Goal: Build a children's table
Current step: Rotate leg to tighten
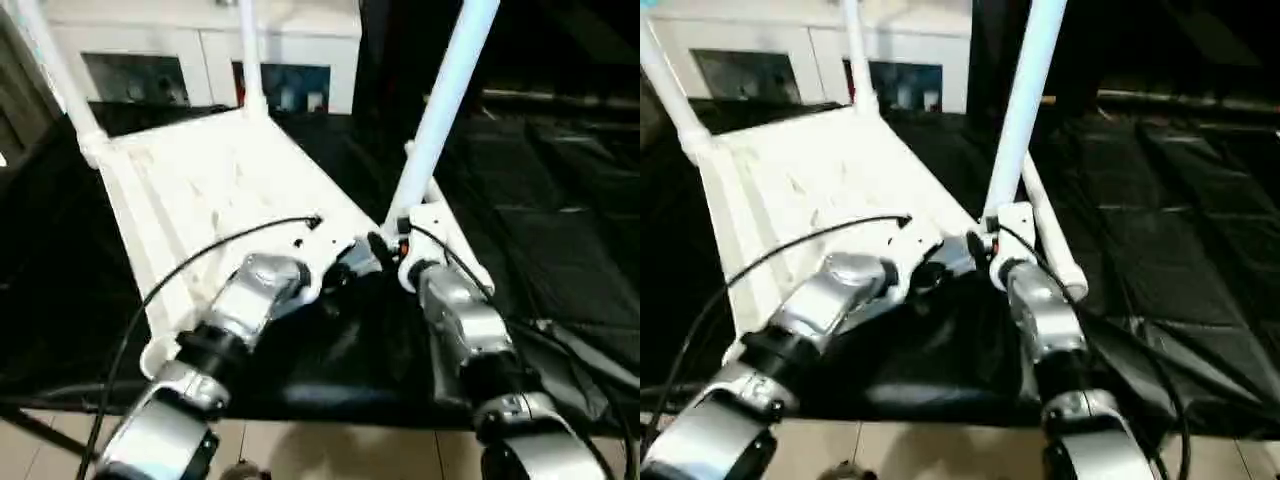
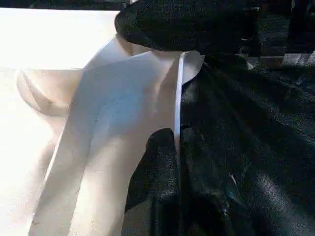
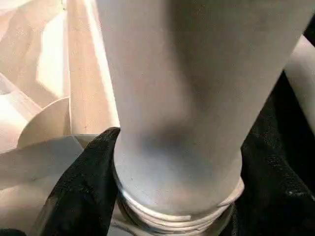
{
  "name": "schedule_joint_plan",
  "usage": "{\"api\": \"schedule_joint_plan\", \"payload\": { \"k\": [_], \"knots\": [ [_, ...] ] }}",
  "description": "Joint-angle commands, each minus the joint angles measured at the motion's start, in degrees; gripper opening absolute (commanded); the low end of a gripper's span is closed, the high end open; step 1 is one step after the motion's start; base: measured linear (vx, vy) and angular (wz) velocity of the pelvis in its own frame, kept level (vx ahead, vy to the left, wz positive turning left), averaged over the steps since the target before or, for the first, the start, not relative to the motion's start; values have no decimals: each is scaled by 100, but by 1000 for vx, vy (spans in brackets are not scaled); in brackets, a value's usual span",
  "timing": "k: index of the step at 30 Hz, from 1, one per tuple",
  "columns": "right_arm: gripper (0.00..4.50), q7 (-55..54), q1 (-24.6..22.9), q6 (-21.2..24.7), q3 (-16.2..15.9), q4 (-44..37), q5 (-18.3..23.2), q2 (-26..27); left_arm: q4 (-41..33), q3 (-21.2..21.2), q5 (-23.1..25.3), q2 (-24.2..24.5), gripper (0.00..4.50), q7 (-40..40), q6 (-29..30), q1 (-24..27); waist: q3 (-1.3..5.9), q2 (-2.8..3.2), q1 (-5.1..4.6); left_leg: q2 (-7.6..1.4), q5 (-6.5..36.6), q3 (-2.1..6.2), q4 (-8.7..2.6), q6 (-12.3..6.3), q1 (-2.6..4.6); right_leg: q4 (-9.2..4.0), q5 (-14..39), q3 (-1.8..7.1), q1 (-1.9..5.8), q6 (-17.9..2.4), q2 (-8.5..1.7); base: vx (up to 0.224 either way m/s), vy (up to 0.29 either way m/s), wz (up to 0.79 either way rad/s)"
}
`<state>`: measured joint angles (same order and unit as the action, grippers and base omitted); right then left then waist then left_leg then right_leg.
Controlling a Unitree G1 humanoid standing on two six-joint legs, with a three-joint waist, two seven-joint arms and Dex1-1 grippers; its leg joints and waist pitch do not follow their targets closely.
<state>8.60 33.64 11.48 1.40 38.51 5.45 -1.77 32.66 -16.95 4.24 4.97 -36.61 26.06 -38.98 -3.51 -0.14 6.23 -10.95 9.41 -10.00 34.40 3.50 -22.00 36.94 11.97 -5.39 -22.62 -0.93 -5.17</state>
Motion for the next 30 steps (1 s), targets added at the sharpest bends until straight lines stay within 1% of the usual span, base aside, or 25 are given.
{"api": "schedule_joint_plan", "payload": {
  "k": [1, 2, 3, 5, 6, 8, 9, 10, 11, 12, 13, 15, 16, 17, 18, 19, 20, 21, 22, 23, 24, 25, 28, 29, 30],
  "knots": [
    [276, 21, 5, 63, 27, 445, 163, 296, 137, 68, -108, -279, 0, 244, -131, -129, 380, 7, -10, -206, 1317, 81, -430, -16, 99, -563, 1000, 330, 269, -1002, -388, 0, 0, 0],
    [276, 21, 19, 47, 40, 466, 169, 303, 152, 67, -108, -284, 0, 250, -140, -135, 376, 4, -15, -207, 1362, 83, -434, 0, 105, -569, 1050, 329, 266, -1002, -388, 0, 0, 0],
    [310, 10, 51, 13, 65, 515, 184, 318, 183, 64, -107, -296, 0, 267, -156, -149, 376, -3, -13, -205, 1414, 85, -439, 7, 108, -572, 1098, 329, 272, -994, -387, 0, 0, 0],
    [345, 76, 108, -49, 107, 546, 231, 306, 184, 39, -105, -273, 0, 207, -228, -139, 377, -16, -13, -206, 1406, 85, -441, -6, 101, -578, 1093, 334, 274, -980, -393, 0, 0, 0],
    [348, 79, 110, -52, 109, 547, 232, 305, 183, 39, -104, -273, 0, 204, -230, -138, 381, -15, -7, -207, 1385, 89, -441, -25, 98, -569, 1052, 334, 282, -981, -399, 0, 0, 0],
    [372, 148, 155, -123, 100, 535, 206, 260, 146, 49, -97, -246, 0, 120, -275, -112, 384, -11, -12, -214, 1294, 92, -443, -67, 86, -554, 898, 329, 284, -1013, -392, 0, 0, 0],
    [372, 240, 190, -188, 80, 503, 148, 204, 99, 42, -101, -201, 0, 23, -337, -87, 387, -22, -10, -209, 1233, 86, -437, -93, 81, -549, 826, 328, 288, -1037, -396, 0, 0, 0],
    [382, 291, 203, -213, 66, 477, 123, 175, 71, 34, -105, -175, 0, -26, -367, -74, 391, -22, -10, -208, 1190, 84, -434, -117, 77, -541, 765, 329, 291, -1048, -392, 0, 0, 0],
    [390, 432, 188, -221, 18, 248, 67, 32, -51, 15, -155, -53, 0, -254, -487, -8, 392, -22, -10, -207, 1166, 82, -432, -128, 76, -539, 735, 330, 292, -1058, -393, 0, 0, 0],
    [408, 498, 174, -210, 0, 139, 51, -38, -97, 11, -174, -3, 0, -337, -514, 16, 391, -43, -1, -206, 1130, 85, -431, -142, 74, -545, 724, 324, 305, -1052, -394, 0, 0, 0],
    [408, 626, 138, -182, -36, -35, 32, -157, -146, -2, -188, 78, 0, -458, -603, 47, 397, -37, -12, -200, 1002, 78, -418, -209, 49, -527, 595, 324, 314, -1068, -389, 0, 0, 0],
    [431, 892, 51, -126, -135, -308, -9, -349, -206, -1, -227, 200, 0, -636, -698, 95, 393, -44, -3, -204, 944, 69, -409, -270, 55, -524, 536, 329, 309, -1062, -386, 0, 0, 0],
    [440, 1262, -65, 4, -267, -617, -12, -583, -236, 11, -238, 313, 0, -737, -710, 119, 395, -38, -3, -208, 918, 71, -408, -277, 54, -518, 520, 332, 309, -1070, -392, 0, 0, 0],
    [440, 1537, -161, 92, -376, -831, -8, -753, -249, 21, -248, 383, 0, -803, -752, 134, 381, -47, 8, -208, 959, 62, -412, -308, 66, -536, 587, 332, 300, -1049, -376, 0, 0, 0],
    [447, 1866, -287, 204, -516, -1096, -8, -970, -269, 35, -266, 467, 0, -889, -748, 152, 377, -41, 25, -209, 976, 65, -413, -312, 70, -540, 629, 330, 304, -1025, -374, 0, 0, 0],
    [447, 1973, -330, 225, -563, -1178, -17, -1045, -274, 36, -267, 495, 0, -919, -763, 157, 374, -40, 49, -223, 983, 67, -420, -320, 76, -539, 647, 334, 305, -990, -372, 0, 0, 0],
    [447, 2403, -514, 266, -754, -1509, -64, -1363, -303, 39, -282, 614, 0, -1067, -848, 182, 364, -50, 53, -216, 1014, 73, -425, -317, 64, -551, 713, 328, 313, -960, -369, 0, 0, 0],
    [447, 2635, -619, 296, -846, -1684, -82, -1552, -356, 36, -322, 691, 0, -1220, -916, 215, 367, -53, 52, -231, 996, 76, -426, -322, 56, -544, 681, 338, 312, -946, -384, 0, 0, 0],
    [447, 2916, -728, 317, -930, -1861, -99, -1770, -451, 27, -392, 787, 0, -1464, -1005, 265, 373, -53, 51, -227, 998, 75, -424, -322, 56, -545, 681, 333, 313, -952, -380, 0, 0, 0],
    [447, 2990, -754, 315, -947, -1907, -95, -1827, -499, 17, -422, 821, 0, -1559, -1025, 289, 365, -65, 42, -225, 1032, 67, -423, -324, 51, -553, 747, 335, 307, -977, -388, 0, 0, 0],
    [447, 3310, -851, 317, -1019, -2085, -49, -2043, -749, -32, -570, 970, 0, -2007, -1073, 405, 365, -68, 36, -214, 1076, 67, -424, -319, 48, -567, 889, 332, 311, -985, -397, 0, 0, 0],
    [447, 3477, -900, 324, -1057, -2177, -17, -2151, -891, -59, -653, 1049, 0, -2251, -1090, 470, 363, -68, 30, -232, 1069, 67, -424, -334, 47, -562, 930, 337, 302, -997, -402, 0, 0, 0],
    [447, 3890, -984, 377, -1176, -2351, 68, -2371, -1275, -198, -837, 1283, 0, -2873, -950, 618, 368, -62, 34, -238, 966, 61, -417, -395, 52, -539, 790, 338, 284, -1081, -387, 0, 0, 0],
    [447, 3985, -1001, 400, -1208, -2391, 92, -2417, -1359, -241, -869, 1344, 0, -3008, -898, 648, 369, -50, 33, -247, 954, 63, -421, -409, 57, -531, 747, 335, 276, -1120, -385, 0, 0, 0],
    [447, 4068, -1024, 434, -1252, -2475, 103, -2479, -1446, -308, -879, 1434, 0, -3167, -890, 686, 368, -51, 44, -257, 940, 65, -424, -429, 73, -529, 710, 338, 264, -1146, -382, 0, 0, 0]
  ]
}}
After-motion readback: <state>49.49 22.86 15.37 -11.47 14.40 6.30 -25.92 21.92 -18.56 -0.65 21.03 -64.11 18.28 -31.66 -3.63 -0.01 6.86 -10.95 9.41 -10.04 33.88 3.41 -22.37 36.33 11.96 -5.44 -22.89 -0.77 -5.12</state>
